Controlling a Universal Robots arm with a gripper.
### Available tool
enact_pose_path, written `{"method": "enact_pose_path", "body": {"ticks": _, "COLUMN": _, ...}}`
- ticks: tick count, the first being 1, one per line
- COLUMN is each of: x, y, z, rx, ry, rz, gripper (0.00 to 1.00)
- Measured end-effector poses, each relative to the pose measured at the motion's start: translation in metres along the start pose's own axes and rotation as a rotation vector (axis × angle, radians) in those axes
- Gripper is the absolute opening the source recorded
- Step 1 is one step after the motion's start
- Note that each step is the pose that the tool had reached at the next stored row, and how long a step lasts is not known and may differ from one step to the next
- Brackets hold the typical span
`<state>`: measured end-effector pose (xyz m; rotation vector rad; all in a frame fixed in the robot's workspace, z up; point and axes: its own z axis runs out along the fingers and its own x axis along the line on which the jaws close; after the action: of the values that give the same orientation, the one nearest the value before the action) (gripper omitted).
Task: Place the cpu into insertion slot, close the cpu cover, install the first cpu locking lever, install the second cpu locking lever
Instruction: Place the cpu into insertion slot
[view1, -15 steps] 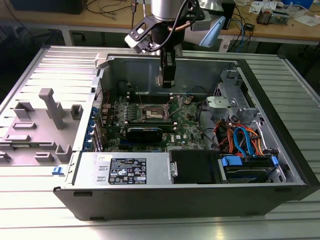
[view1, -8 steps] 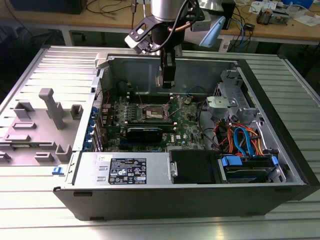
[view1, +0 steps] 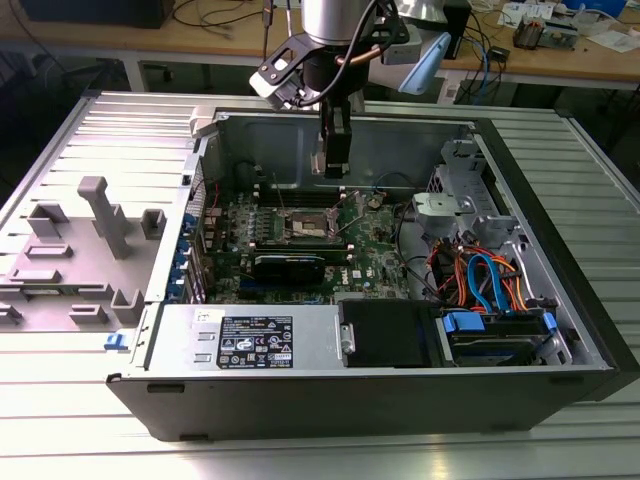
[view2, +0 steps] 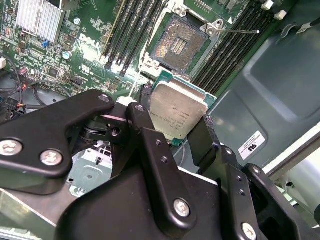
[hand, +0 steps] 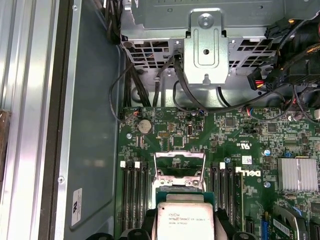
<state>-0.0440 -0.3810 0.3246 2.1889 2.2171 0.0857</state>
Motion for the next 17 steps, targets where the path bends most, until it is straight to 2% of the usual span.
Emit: {"method": "enact_pose_path", "body": {"ticks": 17, "x": -0.0007, "y": -0.0003, "z": 0.0042, "rx": 0.0, "ry": 0.0, "rz": 0.0, "gripper": 0.54}}
